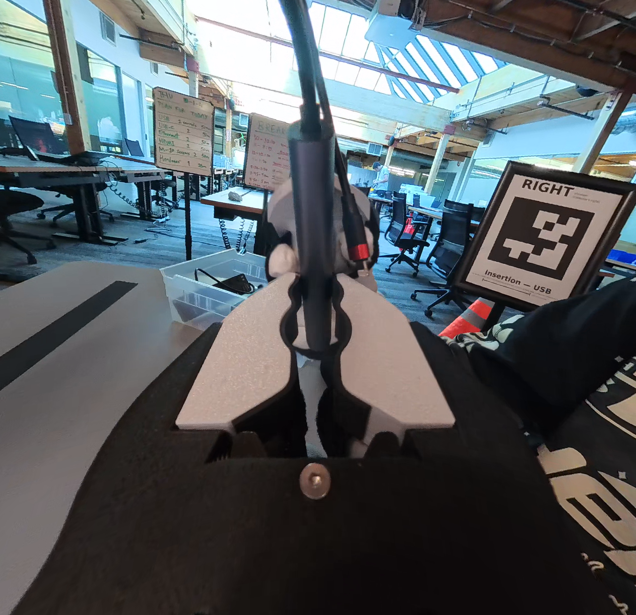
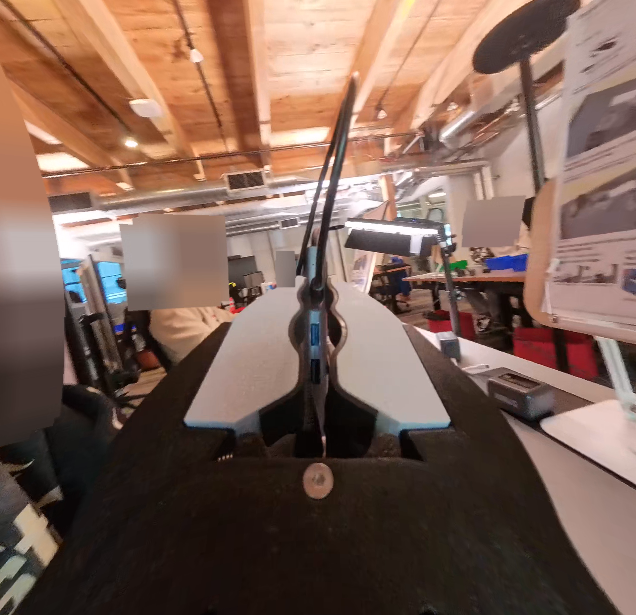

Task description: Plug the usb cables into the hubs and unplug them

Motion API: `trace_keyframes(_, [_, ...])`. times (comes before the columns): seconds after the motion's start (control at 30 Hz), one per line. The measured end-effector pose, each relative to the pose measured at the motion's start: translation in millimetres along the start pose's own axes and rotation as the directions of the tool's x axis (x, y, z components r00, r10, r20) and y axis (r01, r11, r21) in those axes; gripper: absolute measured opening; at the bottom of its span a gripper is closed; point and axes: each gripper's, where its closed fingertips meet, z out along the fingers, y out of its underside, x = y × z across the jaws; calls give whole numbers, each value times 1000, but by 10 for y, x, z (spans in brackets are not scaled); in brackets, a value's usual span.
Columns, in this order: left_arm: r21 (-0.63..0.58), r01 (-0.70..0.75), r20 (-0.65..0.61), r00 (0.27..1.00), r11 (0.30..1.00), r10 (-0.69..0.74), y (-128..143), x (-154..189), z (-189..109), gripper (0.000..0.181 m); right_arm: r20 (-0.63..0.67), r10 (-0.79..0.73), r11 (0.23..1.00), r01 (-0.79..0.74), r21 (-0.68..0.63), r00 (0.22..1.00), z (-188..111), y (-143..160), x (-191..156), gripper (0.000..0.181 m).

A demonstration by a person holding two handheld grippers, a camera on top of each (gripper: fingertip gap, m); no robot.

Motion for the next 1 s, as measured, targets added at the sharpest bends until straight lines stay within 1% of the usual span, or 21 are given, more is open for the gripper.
trace_keyframes(0.03, [6, 4, -15, 1000, 1000, -4, -10, 21, -3, 16, 15, -2, 1000, 2, -11, 1000, 15, 25, -23, 8])
trace_keyframes(0.13, [35, 14, -52, 999, 999, -12, -51, 77, 10, 16, 15, -55, 998, 55, 32, 998, 17, -15, -75, 7])
trace_keyframes(0.2, [120, 17, -60, 998, 993, -9, -131, 96, 23, 16, 19, -37, 993, 35, 109, 999, 25, -82, -106, 7])
trace_keyframes(0.23, [190, 25, -61, 998, 982, -14, -190, 98, 23, 17, 24, -16, 987, 12, 161, 1000, 24, -117, -113, 7])
trace_keyframes(0.3, [349, 76, -89, 995, 934, -48, -319, 112, -6, 16, 38, 22, 968, -30, 249, 999, 7, -146, -112, 9])
trace_keyframes(0.33, [396, 111, -97, 992, 912, -78, -340, 94, -13, 15, 32, 45, 959, -53, 278, 998, -4, -141, -87, 9])
trace_keyframes(0.43, [472, 165, -116, 985, 866, -125, -338, 48, -26, 16, 18, 86, 940, -87, 329, 996, -44, -102, -34, 7])
trace_keyframes(0.53, [570, 201, -138, 979, 797, -148, -411, 28, -113, 17, 3, 95, 939, -91, 331, 995, -30, 21, -26, 7])
trace_keyframes(0.6, [604, 187, -133, 982, 774, -133, -403, 32, -140, 17, 10, 119, 920, -114, 374, 993, -18, 44, -31, 10])
trace_keyframes(0.63, [615, 176, -123, 984, 768, -127, -398, 32, -147, 16, 18, 134, 912, -131, 389, 991, -15, 50, -32, 7])
trace_keyframes(0.87, [613, 96, -58, 995, 785, -76, -393, 61, -141, 17, 7, 98, 927, -94, 362, 995, -6, 93, -74, 10])
trace_keyframes(1.0, [612, 101, -58, 995, 784, -82, -386, 70, -170, 17, 9, 109, 922, -105, 373, 994, 13, 114, -91, 9])
